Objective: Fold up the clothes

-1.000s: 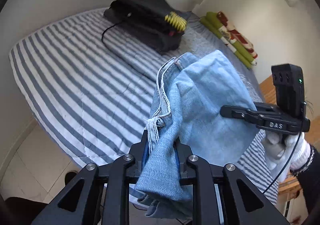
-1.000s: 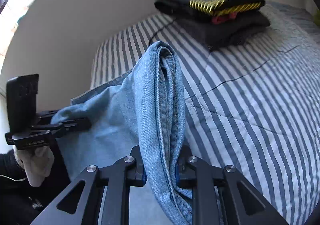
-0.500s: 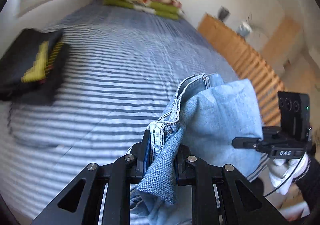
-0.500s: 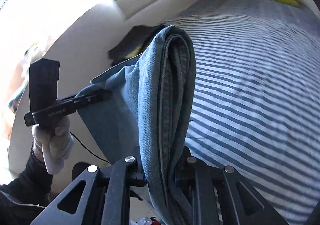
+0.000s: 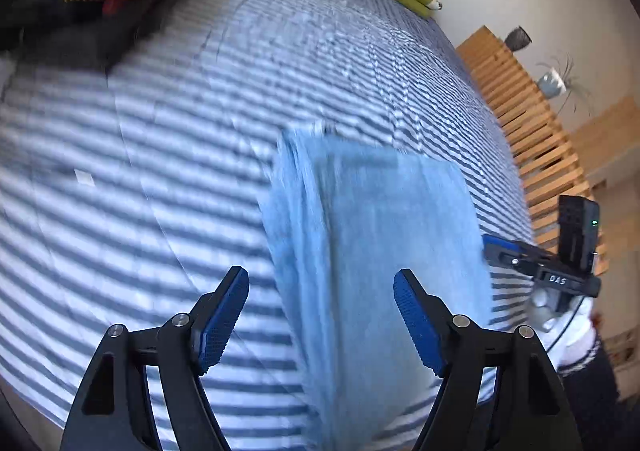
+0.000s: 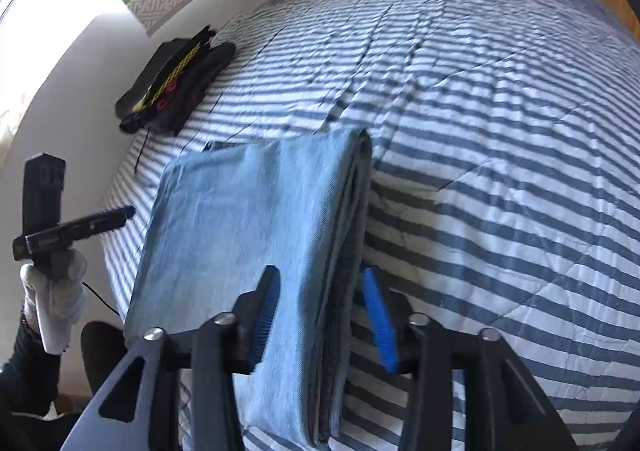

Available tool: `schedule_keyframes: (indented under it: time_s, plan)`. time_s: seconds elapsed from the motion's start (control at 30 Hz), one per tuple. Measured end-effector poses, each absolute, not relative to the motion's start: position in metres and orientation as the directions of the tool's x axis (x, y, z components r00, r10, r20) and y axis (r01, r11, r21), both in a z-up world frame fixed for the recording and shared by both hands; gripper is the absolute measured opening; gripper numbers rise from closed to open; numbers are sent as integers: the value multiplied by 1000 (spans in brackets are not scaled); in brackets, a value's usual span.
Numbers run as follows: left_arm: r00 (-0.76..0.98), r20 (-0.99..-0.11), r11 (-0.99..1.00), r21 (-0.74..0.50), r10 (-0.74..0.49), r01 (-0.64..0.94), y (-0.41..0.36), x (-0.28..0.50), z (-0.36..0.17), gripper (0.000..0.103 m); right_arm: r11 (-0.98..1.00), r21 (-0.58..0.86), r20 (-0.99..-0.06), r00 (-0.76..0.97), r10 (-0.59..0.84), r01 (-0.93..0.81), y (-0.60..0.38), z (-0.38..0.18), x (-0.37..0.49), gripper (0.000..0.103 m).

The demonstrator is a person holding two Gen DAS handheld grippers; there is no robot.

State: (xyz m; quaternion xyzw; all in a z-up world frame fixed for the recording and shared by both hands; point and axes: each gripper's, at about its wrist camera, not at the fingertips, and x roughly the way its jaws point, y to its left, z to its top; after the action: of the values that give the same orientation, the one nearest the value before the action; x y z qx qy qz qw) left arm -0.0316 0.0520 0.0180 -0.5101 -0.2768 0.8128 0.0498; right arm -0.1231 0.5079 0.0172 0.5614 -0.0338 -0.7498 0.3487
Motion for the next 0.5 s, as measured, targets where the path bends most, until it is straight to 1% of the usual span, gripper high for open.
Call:
schedule_keyframes:
  time_s: [0.03,0.1,0.17,0.23,0.27,0.3,0.37,0.43,0.47,0.5]
  plan:
    - [-468,-801,-833,-511,373,211,57,-29,9,78,-742,454,-818,-100,-567,494,504,12,-123,47]
    - [-454,-811,-838,-502,370,214,70,-30,-6,78,-752,416,-838,-104,-535,511,496,5,-122,51]
    - [-429,-833,-849,-475,350,229,79,-36,-21,78,-771,389,-855,-114,-506,505,493,-3,-126,51]
    - [-404,-852,-860,-451,334,240,85,-39,-36,78,-785,398,-861,-102,-498,474,497,-13,-131,52]
    - [-414,-848,-858,-454,332,240,85,-40,-38,79,-787,410,-858,-98,-504,462,501,-15,-133,54]
    - [-428,-841,-858,-457,330,235,84,-39,-40,79,-790,402,-860,-105,-499,462,504,-17,-134,59]
    - [-432,-834,-847,-473,343,240,82,-44,-42,78,-778,404,-857,-99,-506,481,503,-21,-134,61]
    - [-447,-822,-835,-492,353,245,81,-48,-43,68,-768,447,-844,-67,-531,458,503,-30,-137,61]
    - [-438,-817,-833,-504,374,229,84,-50,-44,60,-756,480,-831,-47,-555,445,502,-35,-139,61]
    - [-440,-818,-839,-497,369,221,87,-51,-44,58,-743,501,-812,-56,-581,443,501,-36,-140,61]
